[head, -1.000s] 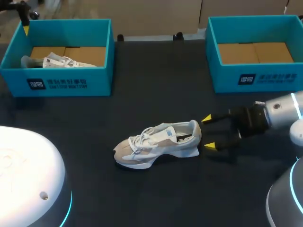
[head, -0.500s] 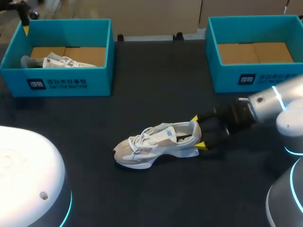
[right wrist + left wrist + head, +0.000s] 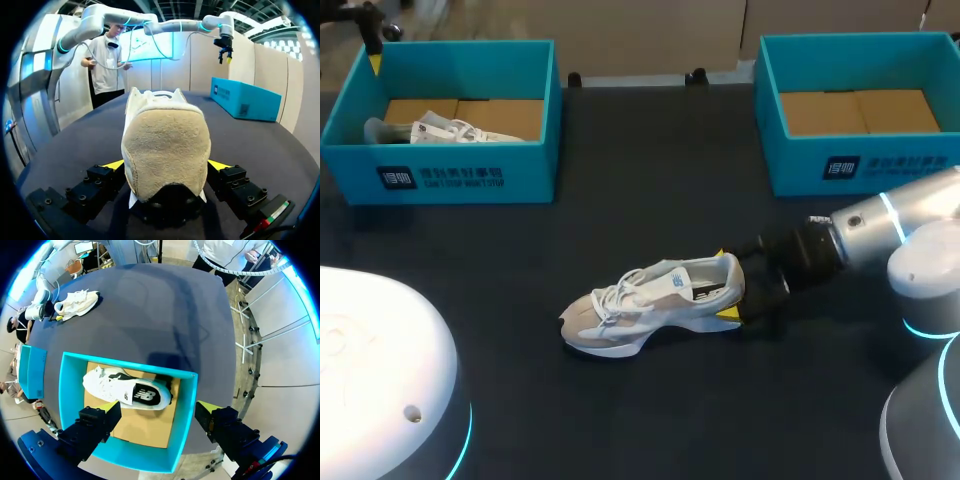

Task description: Take the shoe out of the shoebox, open the shoe tongue, remove and reinsert the insole, then place the shoe into the shoebox

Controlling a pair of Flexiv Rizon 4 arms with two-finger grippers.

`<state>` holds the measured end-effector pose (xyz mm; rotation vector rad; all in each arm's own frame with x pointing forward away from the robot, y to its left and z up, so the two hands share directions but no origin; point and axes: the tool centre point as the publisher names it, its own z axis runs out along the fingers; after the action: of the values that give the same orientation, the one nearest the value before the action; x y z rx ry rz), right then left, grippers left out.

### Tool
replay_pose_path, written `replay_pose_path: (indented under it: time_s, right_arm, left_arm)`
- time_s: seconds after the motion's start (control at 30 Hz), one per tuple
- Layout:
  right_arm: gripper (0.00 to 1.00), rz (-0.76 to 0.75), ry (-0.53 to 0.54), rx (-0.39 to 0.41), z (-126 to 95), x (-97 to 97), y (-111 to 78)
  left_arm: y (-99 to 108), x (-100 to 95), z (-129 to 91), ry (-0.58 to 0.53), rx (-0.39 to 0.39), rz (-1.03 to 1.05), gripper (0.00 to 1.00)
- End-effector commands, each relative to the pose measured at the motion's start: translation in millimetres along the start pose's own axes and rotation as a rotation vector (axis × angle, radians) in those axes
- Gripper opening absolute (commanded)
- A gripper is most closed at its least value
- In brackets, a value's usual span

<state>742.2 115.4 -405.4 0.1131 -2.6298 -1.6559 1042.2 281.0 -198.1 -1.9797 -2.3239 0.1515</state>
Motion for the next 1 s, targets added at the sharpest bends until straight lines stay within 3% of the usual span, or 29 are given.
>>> replay_pose_path:
  time_s: [0.03, 0.4, 0.43, 0.47, 0.5, 1.0]
  right_arm:
    - [1.00, -0.002, 0.002, -0.007, 9, -0.5, -2.3]
    - [1.00, -0.013, -0.003, -0.030, 19, -1.3, -3.0]
    - [0.48, -0.015, -0.007, -0.027, 20, -1.3, -2.6]
    - [0.30, -0.018, -0.011, -0.030, 20, -1.2, -1.9]
    - [0.00, -0.018, -0.013, -0.030, 20, -1.0, -1.2]
    - [0.00, 0.006, -0.147, -0.017, 1, 0.8, 1.4]
  left_arm:
    - [0, 0.2, 0, 0.002, 0.001, 0.001, 1.00]
    - [0, 0.2, 0, 0.002, 0.001, 0.001, 1.00]
    - [0, 0.2, 0, 0.002, 0.001, 0.001, 1.00]
    - [0, 0.2, 0, 0.002, 0.001, 0.001, 1.00]
    - [0, 0.2, 0, 0.002, 0.001, 0.001, 1.00]
    - [0, 0.2, 0, 0.002, 0.001, 0.001, 1.00]
